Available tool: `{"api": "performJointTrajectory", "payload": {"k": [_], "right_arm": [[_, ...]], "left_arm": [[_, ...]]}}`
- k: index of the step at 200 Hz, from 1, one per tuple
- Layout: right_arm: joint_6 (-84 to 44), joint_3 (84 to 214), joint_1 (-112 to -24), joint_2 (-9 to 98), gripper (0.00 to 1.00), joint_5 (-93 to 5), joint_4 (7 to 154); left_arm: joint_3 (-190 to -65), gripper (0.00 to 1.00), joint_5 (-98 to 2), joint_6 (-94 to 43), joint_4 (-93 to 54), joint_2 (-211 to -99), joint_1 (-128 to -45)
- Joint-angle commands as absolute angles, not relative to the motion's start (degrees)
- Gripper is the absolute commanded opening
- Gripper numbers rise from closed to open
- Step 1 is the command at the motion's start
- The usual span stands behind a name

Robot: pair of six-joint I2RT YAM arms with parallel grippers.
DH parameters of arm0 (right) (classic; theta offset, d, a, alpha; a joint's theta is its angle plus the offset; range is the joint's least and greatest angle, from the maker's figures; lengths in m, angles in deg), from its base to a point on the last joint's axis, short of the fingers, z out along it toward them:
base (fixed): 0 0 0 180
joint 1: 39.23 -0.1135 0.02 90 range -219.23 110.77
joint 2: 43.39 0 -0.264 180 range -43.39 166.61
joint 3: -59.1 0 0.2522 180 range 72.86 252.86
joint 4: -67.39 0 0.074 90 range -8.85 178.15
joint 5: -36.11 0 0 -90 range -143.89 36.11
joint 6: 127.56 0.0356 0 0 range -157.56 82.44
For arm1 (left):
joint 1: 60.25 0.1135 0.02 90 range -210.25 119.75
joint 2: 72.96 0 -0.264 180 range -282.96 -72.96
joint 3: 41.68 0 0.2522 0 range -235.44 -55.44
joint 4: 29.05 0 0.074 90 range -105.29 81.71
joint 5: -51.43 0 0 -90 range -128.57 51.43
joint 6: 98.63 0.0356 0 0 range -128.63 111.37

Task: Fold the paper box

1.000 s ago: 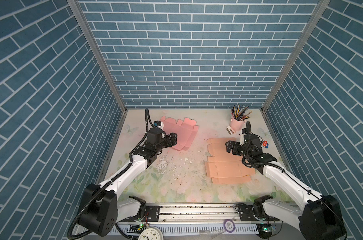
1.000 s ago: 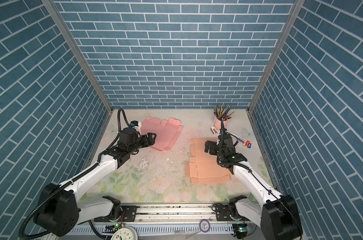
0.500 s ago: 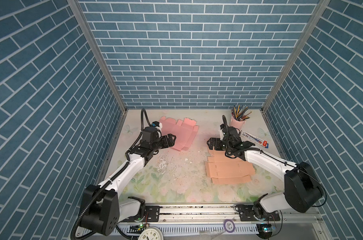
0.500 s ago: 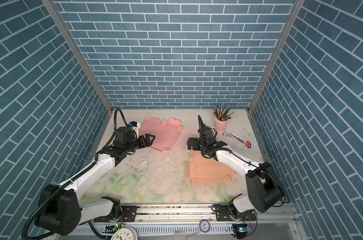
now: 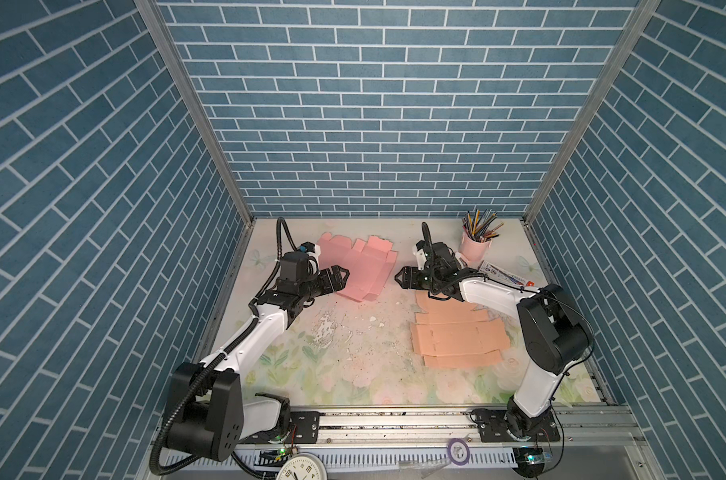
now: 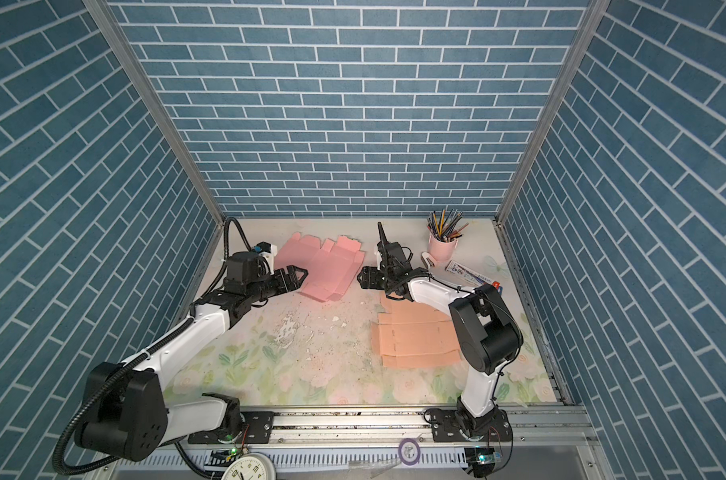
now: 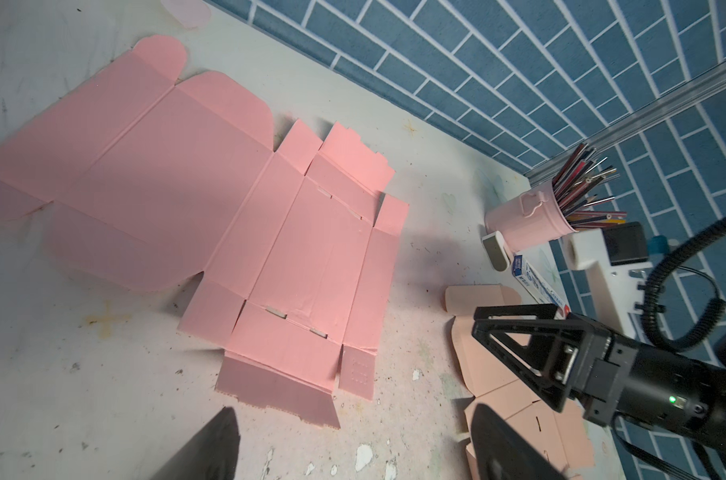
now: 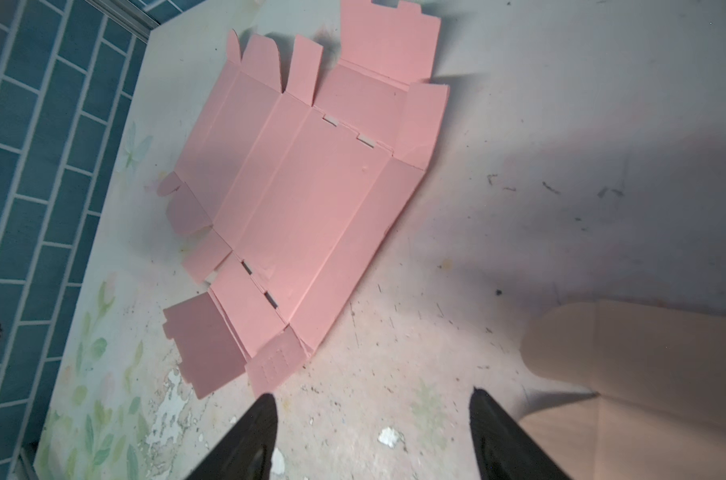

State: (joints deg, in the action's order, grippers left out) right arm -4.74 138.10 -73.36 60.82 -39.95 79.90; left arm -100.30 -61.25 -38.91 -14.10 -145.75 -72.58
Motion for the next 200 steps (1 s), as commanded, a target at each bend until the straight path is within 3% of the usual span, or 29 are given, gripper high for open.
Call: {"api": "performJointTrajectory", "payload": {"k": [1,200], "right_arm": [[-2.31,140.36,-73.51,64.06,0.71,-38.34,76.89],[9.80,147.55,-73.27,78.13,0.50,-35.70,66.47]], "left_arm": [[-99.62,0.88,-63.77,-40.09,-17.82,-143.58,-72.45],[-98.77,0.88,-68.08,-40.44,-20.66,-140.99,-72.94]]}}
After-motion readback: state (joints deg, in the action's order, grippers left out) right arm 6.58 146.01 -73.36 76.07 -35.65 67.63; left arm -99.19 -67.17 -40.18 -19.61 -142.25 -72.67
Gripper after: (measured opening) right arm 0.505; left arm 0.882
